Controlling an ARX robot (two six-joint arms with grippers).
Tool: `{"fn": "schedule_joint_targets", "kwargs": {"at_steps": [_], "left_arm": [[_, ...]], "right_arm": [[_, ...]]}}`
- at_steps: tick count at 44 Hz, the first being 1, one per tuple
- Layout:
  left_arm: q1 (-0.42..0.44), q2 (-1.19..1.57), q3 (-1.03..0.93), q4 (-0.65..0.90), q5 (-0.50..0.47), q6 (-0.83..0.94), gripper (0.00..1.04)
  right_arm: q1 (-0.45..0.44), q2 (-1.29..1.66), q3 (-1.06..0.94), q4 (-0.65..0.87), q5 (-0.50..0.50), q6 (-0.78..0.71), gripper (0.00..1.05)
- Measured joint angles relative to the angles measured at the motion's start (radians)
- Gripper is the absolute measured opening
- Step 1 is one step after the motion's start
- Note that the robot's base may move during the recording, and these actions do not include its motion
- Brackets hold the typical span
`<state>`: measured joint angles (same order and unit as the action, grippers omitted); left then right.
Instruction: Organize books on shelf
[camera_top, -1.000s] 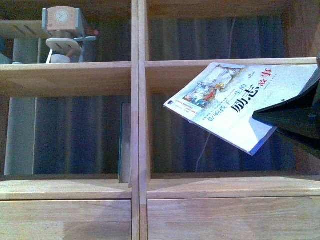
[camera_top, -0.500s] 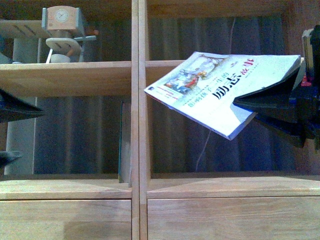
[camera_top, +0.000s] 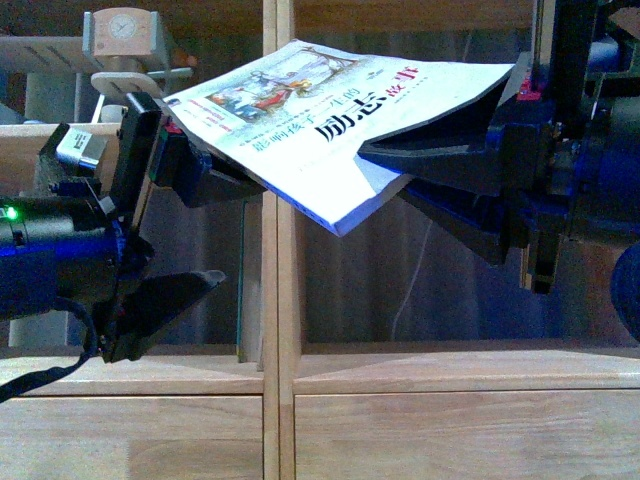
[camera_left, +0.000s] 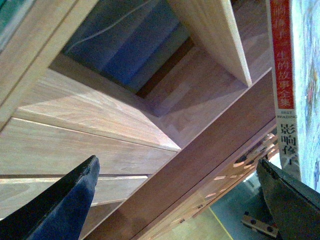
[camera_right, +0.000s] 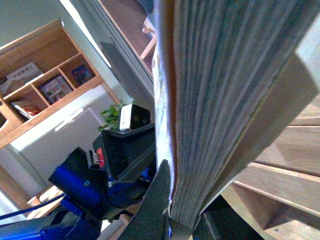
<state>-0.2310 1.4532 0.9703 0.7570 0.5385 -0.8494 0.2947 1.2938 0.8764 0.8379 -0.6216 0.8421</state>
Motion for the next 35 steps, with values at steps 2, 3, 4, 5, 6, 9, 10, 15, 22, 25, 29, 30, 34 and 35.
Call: {"fn": "schedule_joint_targets", "kwargs": {"at_steps": [2,3,4,5,6,9,10,15,22,25,29,30,34,35], "left_arm": [[-0.010,0.004,0.000,0.002,-0.009,-0.001,0.97],[-0.012,0.005,0.000,0.003,-0.010,-0.001,0.97],[-0.018,0.008,0.000,0.006,-0.014,-0.001,0.97],[-0.021,0.010,0.000,0.008,-0.014,-0.001,0.97],[-0.023,0.010,0.000,0.010,-0.014,-0.001,0.97],[-0.033,0.017,0.000,0.024,-0.014,-0.004,0.97],[-0.037,0.019,0.000,0.031,-0.015,-0.005,0.97],[-0.051,0.019,-0.016,0.074,-0.015,-0.008,0.97],[-0.067,0.011,-0.047,0.100,-0.007,-0.005,0.97],[-0.068,0.007,-0.055,0.103,0.001,-0.001,0.97],[-0.069,-0.002,-0.055,0.109,0.011,0.001,0.97],[-0.069,-0.006,-0.055,0.109,0.013,0.003,0.97],[-0.069,-0.019,-0.055,0.111,0.016,0.010,0.97],[-0.069,-0.020,-0.055,0.112,0.017,0.011,0.97]], "right_arm": [[0.011,0.000,0.000,0.007,0.005,0.000,0.07],[0.016,0.000,0.000,0.010,0.007,0.001,0.07],[0.021,0.000,0.000,0.013,0.010,0.002,0.07],[0.024,0.000,-0.001,0.017,0.012,0.005,0.07],[0.029,0.000,-0.003,0.022,0.015,0.005,0.07],[0.040,0.000,-0.005,0.023,0.029,0.003,0.07],[0.043,0.000,-0.005,0.019,0.036,-0.001,0.07],[0.042,0.003,-0.004,0.021,0.048,-0.001,0.07],[-0.019,0.062,0.056,0.045,0.038,0.051,0.07],[-0.049,0.092,0.085,0.049,0.047,0.069,0.07],[-0.095,0.140,0.119,0.058,0.064,0.108,0.07],[-0.106,0.152,0.126,0.059,0.069,0.114,0.07],[-0.134,0.186,0.138,0.074,0.078,0.154,0.07],[-0.139,0.192,0.138,0.080,0.079,0.165,0.07]]}}
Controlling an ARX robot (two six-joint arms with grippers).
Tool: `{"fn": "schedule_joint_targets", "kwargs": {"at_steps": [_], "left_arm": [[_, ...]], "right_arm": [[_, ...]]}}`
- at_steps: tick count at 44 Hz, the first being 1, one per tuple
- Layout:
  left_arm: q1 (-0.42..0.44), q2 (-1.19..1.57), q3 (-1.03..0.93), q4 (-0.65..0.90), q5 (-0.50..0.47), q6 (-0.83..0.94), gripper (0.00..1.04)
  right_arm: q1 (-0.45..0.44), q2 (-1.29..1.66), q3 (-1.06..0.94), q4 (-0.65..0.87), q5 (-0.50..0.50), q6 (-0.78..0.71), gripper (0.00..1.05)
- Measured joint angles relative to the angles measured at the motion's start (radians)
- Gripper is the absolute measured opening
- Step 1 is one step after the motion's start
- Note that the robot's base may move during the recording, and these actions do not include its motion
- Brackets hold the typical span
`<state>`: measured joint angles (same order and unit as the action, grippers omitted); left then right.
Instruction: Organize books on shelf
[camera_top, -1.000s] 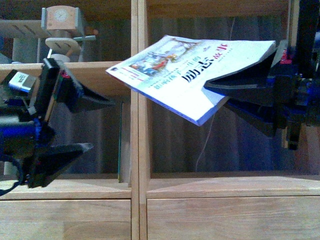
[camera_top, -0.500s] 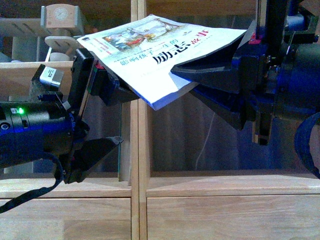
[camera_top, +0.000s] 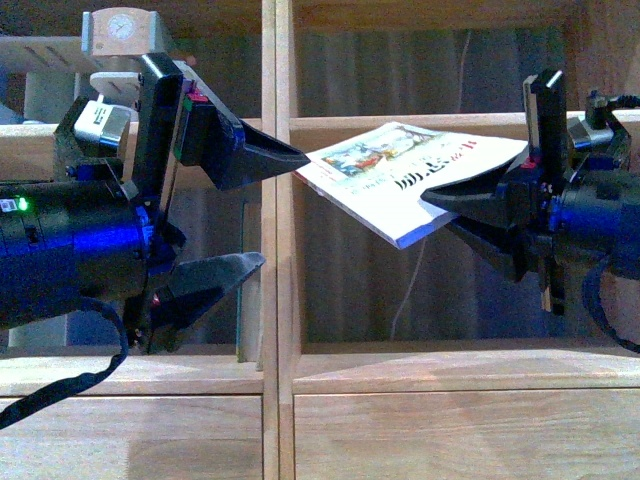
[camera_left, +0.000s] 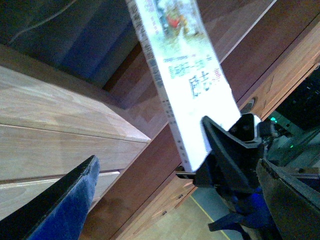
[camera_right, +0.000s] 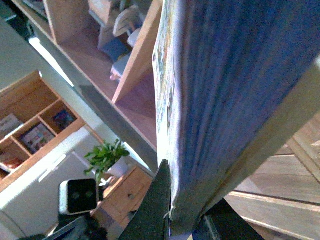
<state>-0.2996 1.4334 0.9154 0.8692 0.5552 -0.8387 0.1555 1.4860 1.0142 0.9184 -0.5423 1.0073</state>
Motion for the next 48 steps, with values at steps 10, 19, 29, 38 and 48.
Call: {"fn": "schedule_joint_targets", "kwargs": {"at_steps": [10,19,29,38,48], "left_arm": [[0.007,-0.002,0.000,-0.006,0.002,0.005,0.97],[0.010,-0.001,0.000,-0.005,-0.003,0.005,0.97],[0.010,-0.001,0.000,0.014,-0.002,0.003,0.97],[0.008,-0.002,0.000,0.037,-0.005,0.002,0.91],[0.001,-0.014,-0.016,0.069,-0.008,0.002,0.63]], "right_arm": [[0.040,-0.019,-0.082,0.073,-0.039,0.026,0.07],[0.111,-0.061,-0.145,0.102,-0.045,0.026,0.07],[0.173,-0.100,-0.208,0.127,-0.044,0.024,0.07],[0.206,-0.102,-0.219,0.128,-0.041,0.021,0.07],[0.210,-0.102,-0.219,0.128,-0.030,0.018,0.07]]}}
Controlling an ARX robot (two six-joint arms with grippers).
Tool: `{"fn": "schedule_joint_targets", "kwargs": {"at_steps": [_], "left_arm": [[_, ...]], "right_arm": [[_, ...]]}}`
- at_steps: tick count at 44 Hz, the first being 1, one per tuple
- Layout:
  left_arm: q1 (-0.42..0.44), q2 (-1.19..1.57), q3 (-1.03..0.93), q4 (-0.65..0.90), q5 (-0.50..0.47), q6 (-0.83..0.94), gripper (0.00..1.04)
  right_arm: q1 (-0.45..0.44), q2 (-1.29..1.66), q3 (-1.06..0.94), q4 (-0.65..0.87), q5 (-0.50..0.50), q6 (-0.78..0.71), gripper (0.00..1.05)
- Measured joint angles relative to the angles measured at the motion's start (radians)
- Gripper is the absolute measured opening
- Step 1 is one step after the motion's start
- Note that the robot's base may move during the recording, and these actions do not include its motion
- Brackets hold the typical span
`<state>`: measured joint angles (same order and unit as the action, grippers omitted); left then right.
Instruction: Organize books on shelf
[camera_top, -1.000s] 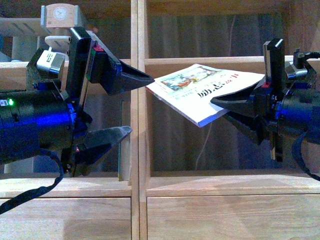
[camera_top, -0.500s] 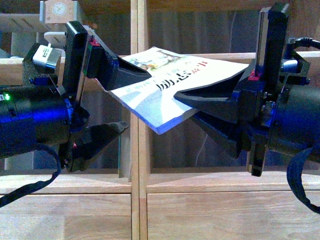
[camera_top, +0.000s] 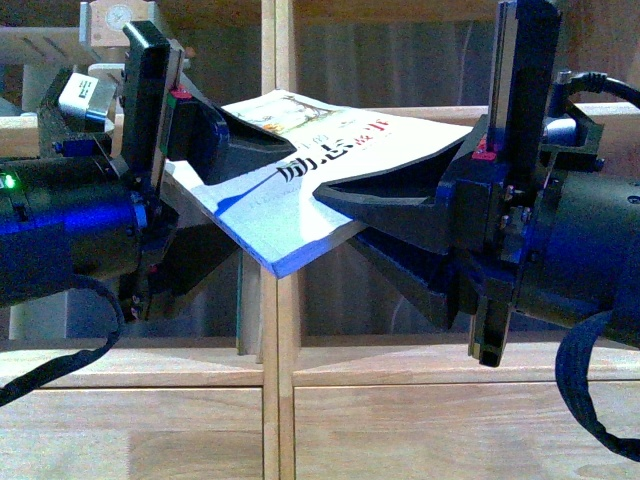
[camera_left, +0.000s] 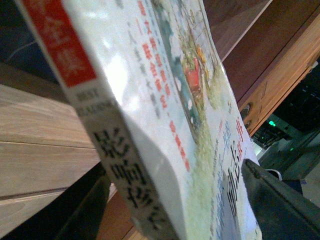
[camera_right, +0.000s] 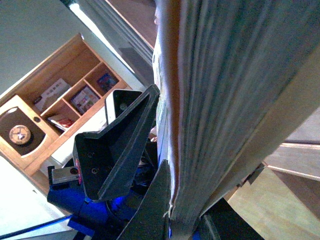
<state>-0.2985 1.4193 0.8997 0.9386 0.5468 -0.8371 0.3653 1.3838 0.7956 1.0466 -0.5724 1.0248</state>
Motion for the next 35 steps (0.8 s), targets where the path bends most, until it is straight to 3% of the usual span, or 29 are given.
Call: {"fn": "schedule_joint_targets", "kwargs": {"at_steps": [4,11,16,31,35], "left_arm": [[0.000,-0.011,-0.007,0.016,-0.001,-0.005,0.51],[0.005,-0.028,-0.025,0.035,-0.010,-0.022,0.28],[0.011,-0.055,-0.053,0.060,-0.014,-0.050,0.09],[0.055,-0.266,-0.177,0.008,-0.020,0.028,0.07],[0.081,-0.331,-0.206,-0.019,-0.015,0.061,0.07]], "right_arm": [[0.000,0.000,0.000,0.000,0.001,-0.002,0.07],[0.000,0.000,0.000,0.007,0.005,0.000,0.30],[-0.010,0.003,0.000,0.014,0.008,0.005,0.53],[-0.136,0.000,0.000,-0.024,0.024,-0.040,0.98],[-0.194,-0.012,0.000,-0.049,0.027,-0.077,0.97]]}}
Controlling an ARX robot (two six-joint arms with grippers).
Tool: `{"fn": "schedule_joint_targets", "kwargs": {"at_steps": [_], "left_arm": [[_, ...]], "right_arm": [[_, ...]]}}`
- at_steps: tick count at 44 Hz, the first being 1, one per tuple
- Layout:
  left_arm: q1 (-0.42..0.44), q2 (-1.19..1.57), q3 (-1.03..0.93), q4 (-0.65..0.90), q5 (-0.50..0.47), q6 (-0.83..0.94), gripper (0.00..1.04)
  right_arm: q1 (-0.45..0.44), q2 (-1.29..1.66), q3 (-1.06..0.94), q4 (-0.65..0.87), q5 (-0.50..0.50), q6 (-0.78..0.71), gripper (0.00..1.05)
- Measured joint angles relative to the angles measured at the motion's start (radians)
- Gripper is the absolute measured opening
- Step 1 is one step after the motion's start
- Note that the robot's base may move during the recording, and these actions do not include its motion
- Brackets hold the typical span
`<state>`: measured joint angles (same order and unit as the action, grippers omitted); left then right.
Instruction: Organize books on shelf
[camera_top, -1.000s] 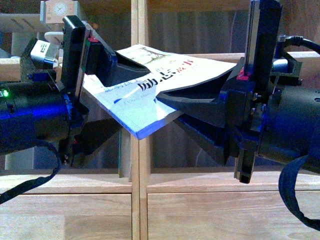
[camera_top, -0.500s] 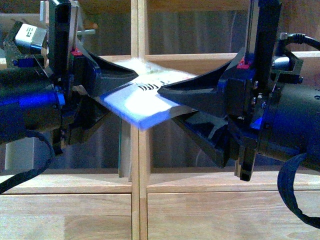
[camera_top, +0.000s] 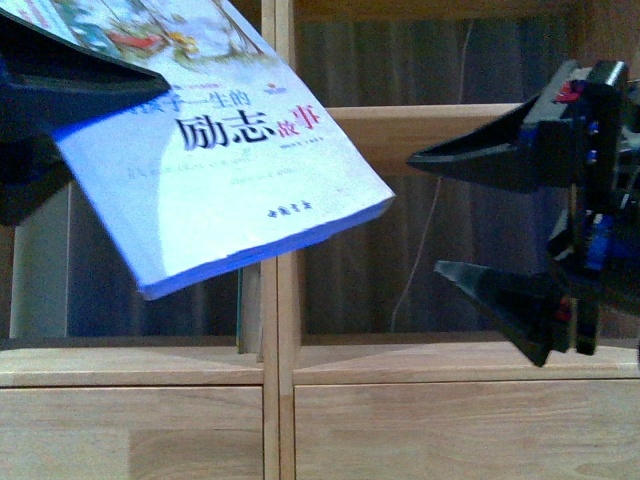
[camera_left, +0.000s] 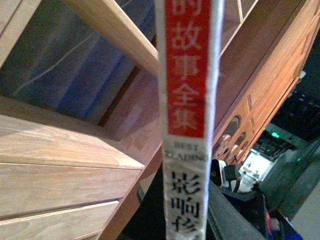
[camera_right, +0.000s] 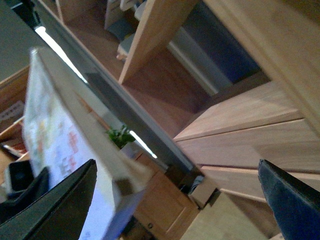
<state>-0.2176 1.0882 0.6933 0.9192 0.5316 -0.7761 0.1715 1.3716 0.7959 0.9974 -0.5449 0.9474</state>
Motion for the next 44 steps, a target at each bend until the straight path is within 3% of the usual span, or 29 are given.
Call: {"fn": "schedule_joint_targets", "kwargs": {"at_steps": [5,12,17,22,30,37,44], "left_arm": [[0.058,-0.090,-0.024,-0.072,-0.038,0.076,0.07],[0.132,-0.151,-0.031,-0.245,-0.315,0.340,0.07],[0.215,-0.165,-0.047,-0.287,-0.416,0.493,0.07],[0.312,-0.206,-0.065,-0.302,-0.454,0.589,0.07],[0.422,-0.237,-0.074,-0.319,-0.407,0.660,0.07],[0.426,-0.088,-0.018,-0.256,-0.436,0.739,0.07],[0.402,0.160,0.170,-0.228,-0.496,0.796,0.07]], "right_arm": [[-0.072,-0.027,0.000,-0.038,0.019,-0.067,0.98],[-0.156,-0.071,0.000,-0.119,0.090,-0.253,0.98],[-0.205,-0.092,-0.003,-0.137,0.129,-0.387,0.98],[-0.247,-0.131,-0.035,-0.140,0.183,-0.522,0.98],[-0.269,-0.251,-0.172,-0.085,0.206,-0.834,0.98],[-0.287,-0.457,-0.337,-0.118,0.127,-1.032,0.98],[-0.340,-0.659,-0.423,-0.214,0.056,-1.041,0.98]]}}
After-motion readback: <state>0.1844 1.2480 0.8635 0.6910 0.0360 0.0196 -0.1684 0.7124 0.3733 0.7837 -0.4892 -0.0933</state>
